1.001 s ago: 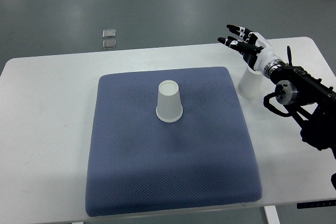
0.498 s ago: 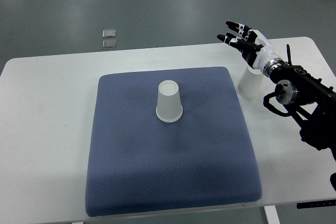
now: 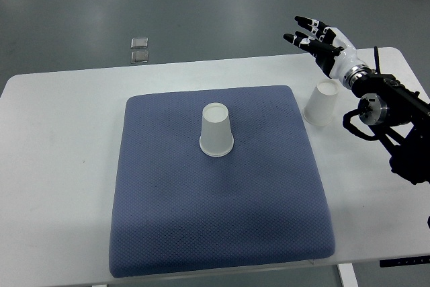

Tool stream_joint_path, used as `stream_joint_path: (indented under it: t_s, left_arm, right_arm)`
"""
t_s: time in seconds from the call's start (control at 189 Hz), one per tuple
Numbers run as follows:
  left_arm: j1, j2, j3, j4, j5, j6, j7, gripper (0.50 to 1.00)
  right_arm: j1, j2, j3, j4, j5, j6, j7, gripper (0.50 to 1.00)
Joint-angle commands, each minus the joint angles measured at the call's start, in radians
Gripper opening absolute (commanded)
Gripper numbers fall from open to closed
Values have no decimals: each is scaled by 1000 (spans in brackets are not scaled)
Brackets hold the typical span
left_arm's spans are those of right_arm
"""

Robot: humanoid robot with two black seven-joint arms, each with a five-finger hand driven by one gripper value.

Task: Stack paper cups
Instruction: 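Lower the right hand around the standing white paper cup and close fingers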

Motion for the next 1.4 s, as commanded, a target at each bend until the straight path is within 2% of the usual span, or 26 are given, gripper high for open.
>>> stream_joint_path:
  t_s: [0.0,0.079,0.201,0.482,0.625,0.932,1.392]
  left_arm:
    - [0,0,0,0,0,0,0,1000]
    - [0,0,0,0,0,0,0,1000]
    - [0,0,0,0,0,0,0,1000]
    - [0,0,0,0,0,0,0,1000]
    - [0,0,0,0,0,0,0,1000]
    - [0,0,0,0,0,0,0,1000]
    - [0,0,0,0,0,0,0,1000]
  right_arm:
    - [0,-14,-4,9,-13,2,0,919]
    - [2,-25,-9,9,-18,6,8,917]
    - [3,-37,-13,9,-102,57,9,917]
    - [31,-134,-89,18,-677,150,26,917]
    - [60,-171,-142,19,-828,186,31,917]
    - [117,-195,-339,9,-995,195,31,917]
    - [161,-188,-406,-79,-1194,183,31,917]
